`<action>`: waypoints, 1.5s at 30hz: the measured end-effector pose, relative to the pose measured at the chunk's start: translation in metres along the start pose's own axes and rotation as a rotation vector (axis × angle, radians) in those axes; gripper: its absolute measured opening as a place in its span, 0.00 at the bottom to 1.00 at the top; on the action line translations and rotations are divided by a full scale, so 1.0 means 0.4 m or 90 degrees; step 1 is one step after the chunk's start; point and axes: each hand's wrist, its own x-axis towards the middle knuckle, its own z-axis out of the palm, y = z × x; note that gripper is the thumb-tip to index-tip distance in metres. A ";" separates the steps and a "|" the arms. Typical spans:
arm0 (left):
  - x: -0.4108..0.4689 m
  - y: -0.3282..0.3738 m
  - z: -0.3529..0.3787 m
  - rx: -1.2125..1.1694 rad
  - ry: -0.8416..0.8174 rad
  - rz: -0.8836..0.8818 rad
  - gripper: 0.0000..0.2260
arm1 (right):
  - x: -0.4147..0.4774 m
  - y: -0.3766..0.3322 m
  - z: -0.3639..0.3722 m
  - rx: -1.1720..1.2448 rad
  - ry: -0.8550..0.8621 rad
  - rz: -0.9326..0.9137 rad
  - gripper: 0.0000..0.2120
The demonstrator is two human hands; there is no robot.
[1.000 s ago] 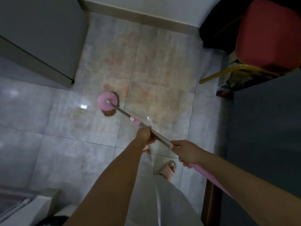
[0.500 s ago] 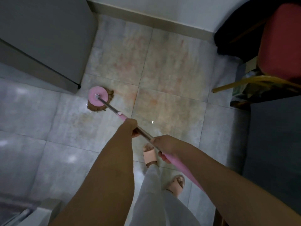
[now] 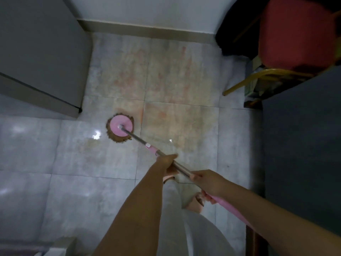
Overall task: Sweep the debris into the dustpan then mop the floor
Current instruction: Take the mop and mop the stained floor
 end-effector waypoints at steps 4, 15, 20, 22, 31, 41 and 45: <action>-0.061 -0.113 0.195 0.057 -0.056 -0.008 0.10 | -0.113 0.174 -0.098 -0.009 0.060 0.034 0.06; -0.028 -0.141 0.111 0.139 0.105 0.120 0.23 | -0.055 0.183 0.032 0.196 0.045 0.113 0.18; 0.053 0.095 -0.116 0.106 0.137 0.148 0.19 | 0.111 -0.101 0.100 0.235 -0.016 0.100 0.16; 0.072 0.202 -0.214 0.059 0.113 0.163 0.12 | 0.186 -0.232 0.117 0.256 -0.084 0.076 0.17; 0.065 0.359 -0.344 0.328 0.168 0.171 0.20 | 0.281 -0.383 0.227 -0.153 0.023 -0.085 0.17; -0.052 0.042 -0.057 0.378 0.027 0.094 0.12 | 0.044 -0.016 0.120 -0.173 0.078 0.038 0.21; -0.110 -0.104 0.066 0.425 -0.047 0.086 0.13 | -0.086 0.157 0.098 -0.106 0.123 0.068 0.20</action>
